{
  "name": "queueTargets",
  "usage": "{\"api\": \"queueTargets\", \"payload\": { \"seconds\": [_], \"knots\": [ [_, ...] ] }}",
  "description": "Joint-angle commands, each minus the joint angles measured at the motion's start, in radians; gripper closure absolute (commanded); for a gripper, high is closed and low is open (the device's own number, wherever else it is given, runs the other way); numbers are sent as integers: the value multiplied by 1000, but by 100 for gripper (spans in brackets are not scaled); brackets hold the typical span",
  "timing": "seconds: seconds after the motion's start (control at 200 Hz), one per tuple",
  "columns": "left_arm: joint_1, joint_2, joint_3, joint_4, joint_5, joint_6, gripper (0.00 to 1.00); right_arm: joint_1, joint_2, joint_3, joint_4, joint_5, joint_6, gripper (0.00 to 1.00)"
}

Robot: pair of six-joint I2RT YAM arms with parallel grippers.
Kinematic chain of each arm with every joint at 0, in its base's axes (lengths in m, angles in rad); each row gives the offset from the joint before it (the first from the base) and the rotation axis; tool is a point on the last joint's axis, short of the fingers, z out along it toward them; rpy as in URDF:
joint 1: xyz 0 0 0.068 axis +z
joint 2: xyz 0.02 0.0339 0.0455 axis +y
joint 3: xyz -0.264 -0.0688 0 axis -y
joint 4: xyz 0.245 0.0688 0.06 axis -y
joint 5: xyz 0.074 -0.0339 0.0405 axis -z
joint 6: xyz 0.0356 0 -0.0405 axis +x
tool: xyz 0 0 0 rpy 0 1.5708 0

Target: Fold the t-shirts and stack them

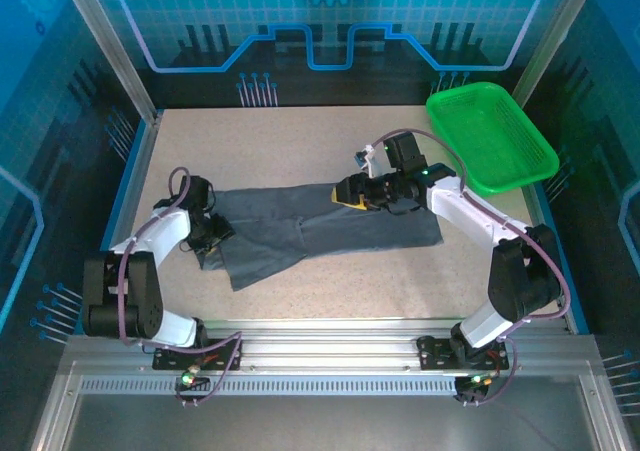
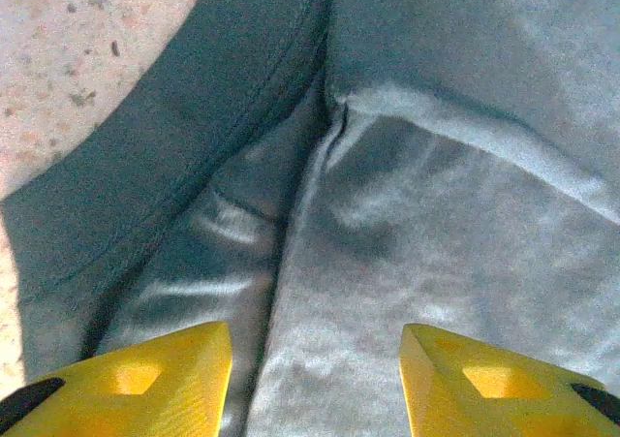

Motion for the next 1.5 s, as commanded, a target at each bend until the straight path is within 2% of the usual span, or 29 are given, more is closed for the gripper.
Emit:
{"api": "queueTargets", "payload": {
  "seconds": [0.0, 0.3, 0.455, 0.7, 1.06, 1.326, 1.496],
  "knots": [
    [28, 27, -36, 105, 46, -8, 51, 7, 13, 32, -3, -22, -14, 43],
    [28, 17, -61, 126, 75, -7, 62, 6, 23, 36, 2, -19, -8, 43],
    [28, 5, -66, 141, 119, -9, 78, 6, 28, 38, 5, -13, -2, 43],
    [28, 7, -47, 108, 111, 16, 100, 6, 28, 40, 0, -4, 0, 43],
    [29, -47, 104, -29, 20, 10, 100, 2, 30, 52, -14, 0, -5, 43],
    [52, 46, 266, -125, -17, 15, 100, -5, 37, 76, -42, 2, -19, 43],
    [75, 156, 363, -148, -12, 32, 100, -10, 36, 70, -53, 3, -23, 44]
  ]
}}
